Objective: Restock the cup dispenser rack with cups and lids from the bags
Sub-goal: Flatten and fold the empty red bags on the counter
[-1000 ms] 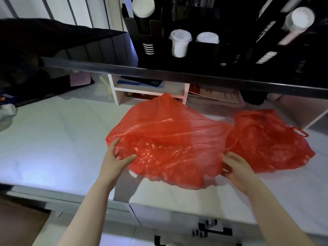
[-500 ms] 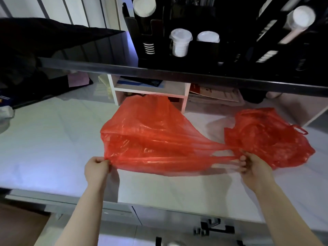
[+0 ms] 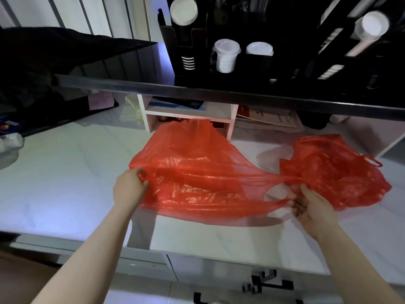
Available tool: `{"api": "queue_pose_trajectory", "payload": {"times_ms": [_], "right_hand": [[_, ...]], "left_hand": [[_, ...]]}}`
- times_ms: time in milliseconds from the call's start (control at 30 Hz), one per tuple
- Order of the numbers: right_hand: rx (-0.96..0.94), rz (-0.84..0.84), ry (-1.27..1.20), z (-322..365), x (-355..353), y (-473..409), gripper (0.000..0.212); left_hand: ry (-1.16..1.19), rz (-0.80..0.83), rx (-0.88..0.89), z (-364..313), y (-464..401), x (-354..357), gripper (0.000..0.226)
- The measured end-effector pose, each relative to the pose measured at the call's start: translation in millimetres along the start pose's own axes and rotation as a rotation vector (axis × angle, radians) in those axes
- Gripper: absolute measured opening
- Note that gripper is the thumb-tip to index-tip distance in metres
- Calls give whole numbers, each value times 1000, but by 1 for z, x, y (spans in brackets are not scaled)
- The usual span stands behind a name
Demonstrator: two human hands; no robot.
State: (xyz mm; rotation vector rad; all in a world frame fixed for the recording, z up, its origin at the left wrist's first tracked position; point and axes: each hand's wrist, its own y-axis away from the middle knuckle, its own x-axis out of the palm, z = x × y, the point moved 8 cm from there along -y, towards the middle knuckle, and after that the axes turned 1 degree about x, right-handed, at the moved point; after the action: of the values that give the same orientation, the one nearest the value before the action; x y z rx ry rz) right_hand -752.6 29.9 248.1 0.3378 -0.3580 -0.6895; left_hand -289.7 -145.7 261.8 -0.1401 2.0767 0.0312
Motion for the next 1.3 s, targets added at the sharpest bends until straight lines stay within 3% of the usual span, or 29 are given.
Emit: {"api": "queue_pose_trajectory", "payload": {"times_ms": [100, 233, 333, 367, 433, 467, 500, 533, 600, 700, 833, 900, 1000, 1133, 1300], "right_hand": [[45, -16, -16, -7, -5, -3, 32], [19, -18, -121, -4, -14, -10, 28], [-31, 42, -118, 10, -11, 0, 31], [-191, -14, -17, 22, -22, 5, 41], [-171, 275, -336, 29, 1, 20, 41], [-163, 140, -238, 31, -8, 20, 42], [-282, -15, -9, 42, -13, 21, 52], [-330, -5, 33, 44, -4, 23, 50], [-311, -8, -190, 43, -1, 25, 29], [-428, -117, -80, 46, -5, 24, 41], [-577, -368, 416, 53, -26, 33, 38], [-581, -393, 659, 46, -27, 30, 44], [-509, -346, 875, 22, -24, 23, 49], [-371, -275, 950, -7, -12, 18, 37], [-455, -351, 1063, -5, -6, 23, 35]], "left_hand": [[-116, 117, 36, 5, -7, 7, 29], [74, 30, -13, 19, -14, -12, 22], [372, -21, -163, 35, -15, -25, 20], [463, -52, -199, 40, -13, -29, 20], [754, -63, -289, 50, -10, -27, 22], [962, -45, -372, 56, -8, -22, 26], [1201, -25, -491, 61, -4, -14, 30], [1433, -5, -625, 63, 2, -4, 32], [1674, 33, -751, 62, 10, 7, 32], [1380, 91, -526, 59, 15, 1, 24], [389, 108, 23, 60, 16, -18, 37], [72, 201, 180, 60, 23, -8, 40], [-41, 178, 207, 74, 28, -1, 27], [-43, 101, 175, 87, 22, -9, 21], [92, 192, 283, 87, 29, -10, 20]]}}
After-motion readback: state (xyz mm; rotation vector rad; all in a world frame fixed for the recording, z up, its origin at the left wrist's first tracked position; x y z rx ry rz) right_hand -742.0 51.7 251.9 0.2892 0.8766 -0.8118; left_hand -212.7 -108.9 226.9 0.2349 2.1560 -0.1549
